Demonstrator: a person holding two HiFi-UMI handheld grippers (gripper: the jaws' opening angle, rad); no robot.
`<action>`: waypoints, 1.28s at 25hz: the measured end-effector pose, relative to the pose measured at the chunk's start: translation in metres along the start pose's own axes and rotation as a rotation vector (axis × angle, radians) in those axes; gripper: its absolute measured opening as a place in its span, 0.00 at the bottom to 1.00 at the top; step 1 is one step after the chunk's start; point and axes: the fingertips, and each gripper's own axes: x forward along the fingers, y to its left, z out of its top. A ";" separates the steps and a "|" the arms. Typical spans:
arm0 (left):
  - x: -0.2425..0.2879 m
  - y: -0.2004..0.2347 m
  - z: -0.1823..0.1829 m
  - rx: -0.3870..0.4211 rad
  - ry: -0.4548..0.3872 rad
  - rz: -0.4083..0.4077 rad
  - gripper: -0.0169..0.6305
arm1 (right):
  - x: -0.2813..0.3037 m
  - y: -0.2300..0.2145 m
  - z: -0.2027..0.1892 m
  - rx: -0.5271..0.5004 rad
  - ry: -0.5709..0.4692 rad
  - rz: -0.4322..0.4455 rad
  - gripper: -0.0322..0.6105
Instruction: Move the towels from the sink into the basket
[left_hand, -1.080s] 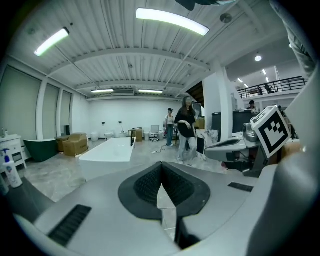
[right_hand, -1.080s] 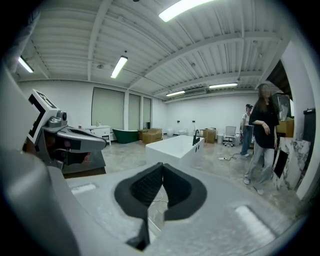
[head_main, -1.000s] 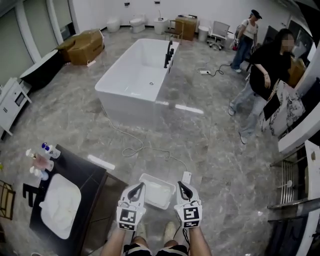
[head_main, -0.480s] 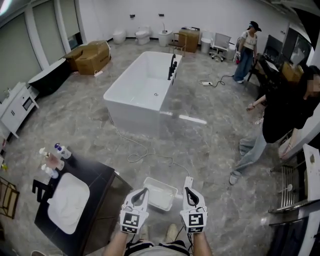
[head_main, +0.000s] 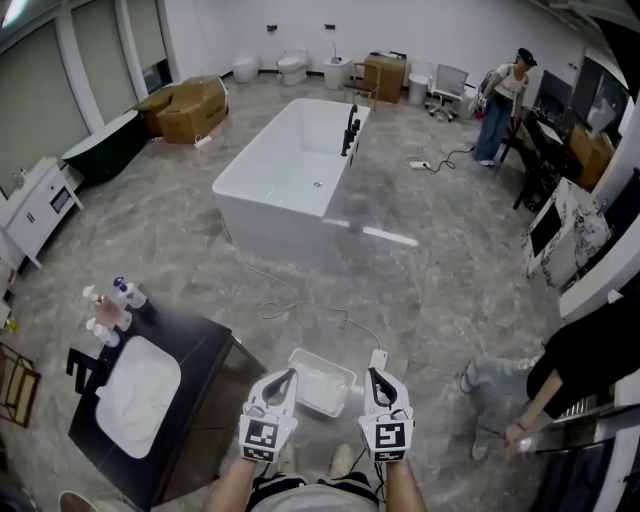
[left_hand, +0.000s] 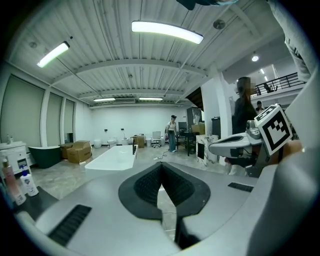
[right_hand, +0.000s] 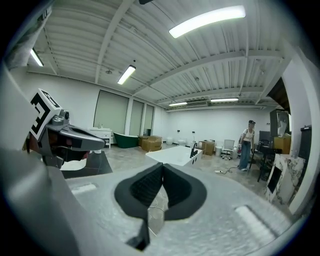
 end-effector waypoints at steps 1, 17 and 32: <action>-0.001 -0.001 0.001 -0.001 -0.001 0.004 0.04 | -0.001 0.001 0.001 0.001 -0.002 0.005 0.05; -0.085 0.007 -0.013 -0.061 0.002 0.319 0.04 | 0.000 0.075 0.012 -0.047 -0.053 0.327 0.05; -0.260 0.105 -0.059 -0.143 0.029 0.755 0.04 | 0.011 0.289 0.053 -0.102 -0.150 0.764 0.05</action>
